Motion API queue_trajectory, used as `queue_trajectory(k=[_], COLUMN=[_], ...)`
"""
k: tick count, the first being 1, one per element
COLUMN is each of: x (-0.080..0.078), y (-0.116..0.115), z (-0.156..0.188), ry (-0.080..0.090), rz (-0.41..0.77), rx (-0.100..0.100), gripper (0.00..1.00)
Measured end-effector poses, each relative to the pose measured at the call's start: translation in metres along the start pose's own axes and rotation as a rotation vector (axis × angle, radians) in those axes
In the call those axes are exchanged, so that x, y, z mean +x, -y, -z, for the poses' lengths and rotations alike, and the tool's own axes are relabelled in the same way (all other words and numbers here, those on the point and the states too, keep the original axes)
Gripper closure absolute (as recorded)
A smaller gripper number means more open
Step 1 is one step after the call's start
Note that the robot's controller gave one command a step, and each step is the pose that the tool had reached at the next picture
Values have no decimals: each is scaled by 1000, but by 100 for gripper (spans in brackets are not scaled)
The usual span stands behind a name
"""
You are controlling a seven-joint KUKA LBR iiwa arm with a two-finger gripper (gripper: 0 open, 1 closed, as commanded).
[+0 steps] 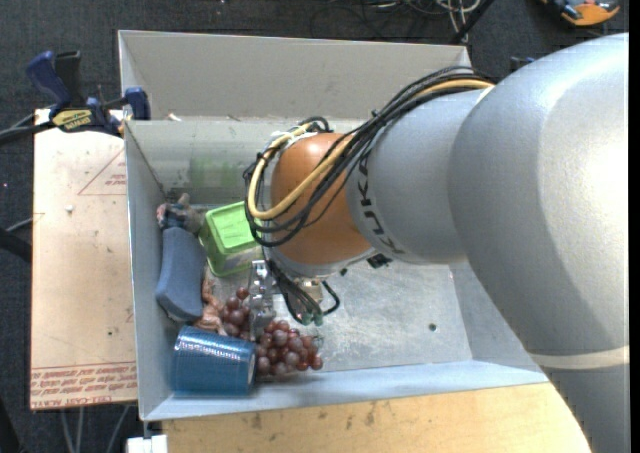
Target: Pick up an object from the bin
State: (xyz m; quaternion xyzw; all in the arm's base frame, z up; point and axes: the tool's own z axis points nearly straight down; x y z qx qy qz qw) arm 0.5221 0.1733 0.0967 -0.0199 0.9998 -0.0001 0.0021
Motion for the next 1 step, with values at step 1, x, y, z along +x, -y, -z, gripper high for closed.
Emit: queue_trajectory(k=[1], x=[-26], y=[-7], z=[133], ry=[-2], rz=[373], rx=[-2], gripper=[100])
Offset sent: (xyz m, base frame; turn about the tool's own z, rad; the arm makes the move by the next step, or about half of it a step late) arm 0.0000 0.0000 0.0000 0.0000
